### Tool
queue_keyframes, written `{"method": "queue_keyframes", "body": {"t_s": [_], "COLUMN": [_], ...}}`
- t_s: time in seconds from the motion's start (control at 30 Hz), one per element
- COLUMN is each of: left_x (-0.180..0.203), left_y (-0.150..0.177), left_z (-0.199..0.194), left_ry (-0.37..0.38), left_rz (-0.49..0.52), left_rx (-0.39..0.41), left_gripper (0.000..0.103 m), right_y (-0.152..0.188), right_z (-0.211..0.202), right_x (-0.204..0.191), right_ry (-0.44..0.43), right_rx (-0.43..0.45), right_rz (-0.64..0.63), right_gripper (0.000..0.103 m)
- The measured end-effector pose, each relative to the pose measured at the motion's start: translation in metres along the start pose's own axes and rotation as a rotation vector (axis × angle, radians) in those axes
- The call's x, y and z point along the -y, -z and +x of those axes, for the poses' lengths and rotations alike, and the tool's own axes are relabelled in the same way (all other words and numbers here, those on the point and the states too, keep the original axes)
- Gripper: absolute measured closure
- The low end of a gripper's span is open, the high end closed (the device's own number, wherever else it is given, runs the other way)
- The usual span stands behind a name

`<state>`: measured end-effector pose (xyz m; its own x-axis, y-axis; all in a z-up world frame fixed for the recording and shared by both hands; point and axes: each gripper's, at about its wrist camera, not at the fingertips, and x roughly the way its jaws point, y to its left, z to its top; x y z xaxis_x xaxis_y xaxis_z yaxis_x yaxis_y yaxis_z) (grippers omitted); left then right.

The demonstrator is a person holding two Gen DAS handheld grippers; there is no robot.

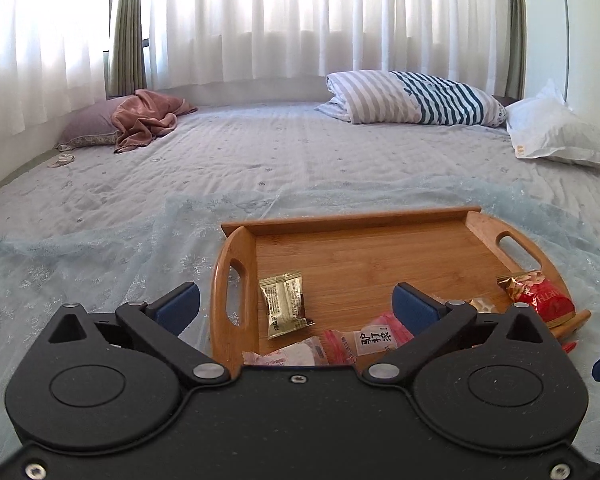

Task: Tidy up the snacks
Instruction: 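Move both open tools back to the snack pile beside the tray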

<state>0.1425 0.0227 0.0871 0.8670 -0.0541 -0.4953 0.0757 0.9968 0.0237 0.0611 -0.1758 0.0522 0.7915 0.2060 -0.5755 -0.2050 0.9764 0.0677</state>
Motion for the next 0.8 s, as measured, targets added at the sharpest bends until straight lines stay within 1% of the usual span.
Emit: {"method": "queue_keyframes", "body": {"t_s": [0.27,0.53,0.8], "left_x": [-0.009,-0.016,-0.021], "left_y": [0.007,0.015,0.026], "left_z": [-0.019,-0.040,-0.060], "left_ry": [-0.010,-0.018,-0.022], "left_rz": [-0.022,-0.035,-0.048], "left_rx": [0.001,0.008,0.012], "left_gripper": [0.000,0.000,0.000], "right_y": [0.001,0.006,0.012], "right_z": [-0.007,-0.010,-0.015], "right_x": [-0.013,-0.027,-0.040], "right_ry": [-0.025,-0.078,-0.102], "right_rx": [0.002,-0.015,-0.023], "right_rz": [-0.031,-0.054,-0.073], "right_gripper": [0.000,0.000,0.000]}}
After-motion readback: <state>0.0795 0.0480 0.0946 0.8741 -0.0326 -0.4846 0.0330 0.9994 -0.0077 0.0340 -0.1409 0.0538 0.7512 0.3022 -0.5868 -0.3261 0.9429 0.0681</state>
